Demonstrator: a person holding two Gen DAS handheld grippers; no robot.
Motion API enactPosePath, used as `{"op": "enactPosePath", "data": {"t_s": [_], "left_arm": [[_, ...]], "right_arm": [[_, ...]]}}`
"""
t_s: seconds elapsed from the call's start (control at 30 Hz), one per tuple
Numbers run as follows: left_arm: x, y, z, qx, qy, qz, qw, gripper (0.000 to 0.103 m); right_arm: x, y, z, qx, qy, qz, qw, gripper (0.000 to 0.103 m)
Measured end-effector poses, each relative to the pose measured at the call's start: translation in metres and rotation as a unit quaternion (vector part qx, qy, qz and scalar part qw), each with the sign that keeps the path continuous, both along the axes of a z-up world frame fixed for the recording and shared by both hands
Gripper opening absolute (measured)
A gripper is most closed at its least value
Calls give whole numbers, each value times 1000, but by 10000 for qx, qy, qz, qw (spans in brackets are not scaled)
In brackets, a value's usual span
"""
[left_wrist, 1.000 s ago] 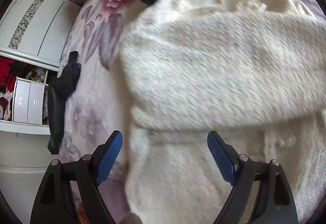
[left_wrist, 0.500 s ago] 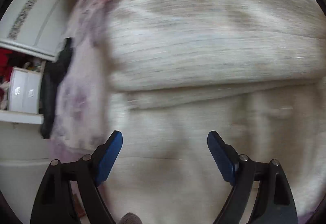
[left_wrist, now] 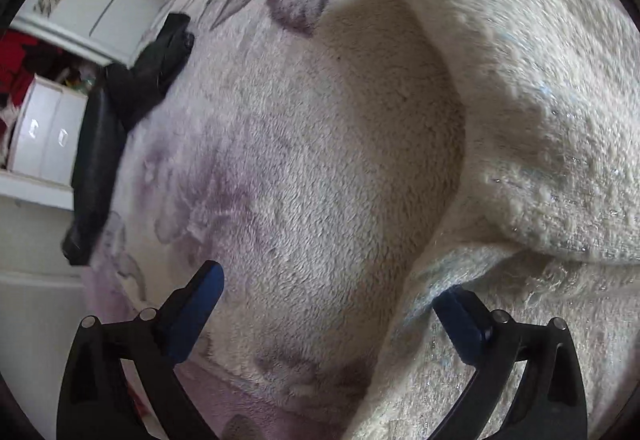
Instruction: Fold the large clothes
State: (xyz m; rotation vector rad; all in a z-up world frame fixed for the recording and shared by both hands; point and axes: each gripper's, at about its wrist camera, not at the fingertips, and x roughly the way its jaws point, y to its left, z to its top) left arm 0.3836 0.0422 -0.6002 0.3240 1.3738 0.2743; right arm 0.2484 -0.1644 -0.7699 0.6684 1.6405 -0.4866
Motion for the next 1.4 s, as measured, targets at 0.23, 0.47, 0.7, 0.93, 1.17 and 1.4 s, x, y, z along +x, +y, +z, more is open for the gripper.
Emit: {"op": "enactPosePath", "data": {"t_s": [0.23, 0.47, 0.7, 0.93, 1.17, 1.4], "left_arm": [[-4, -2, 5, -199, -102, -68, 9997, 103], [-8, -2, 7, -182, -189, -174, 9995, 103], [-7, -14, 9, -301, -300, -222, 9989, 103], [6, 1, 4, -545, -389, 307, 9973, 103], [2, 23, 1, -1249, -193, 782, 9889, 103], [-33, 10, 48, -630, -406, 465, 9961, 103]], "right_arm": [[36, 60, 6, 2366, -937, -366, 9664, 70], [124, 131, -97, 3638, -1396, -1717, 9048, 69], [170, 145, -31, 3251, -2358, -1808, 8978, 14], [157, 124, 8, 3076, -2337, -1176, 9148, 13], [137, 118, -88, 2788, -1071, -1065, 9484, 37], [88, 61, -22, 2260, -1299, -690, 9630, 59]]}}
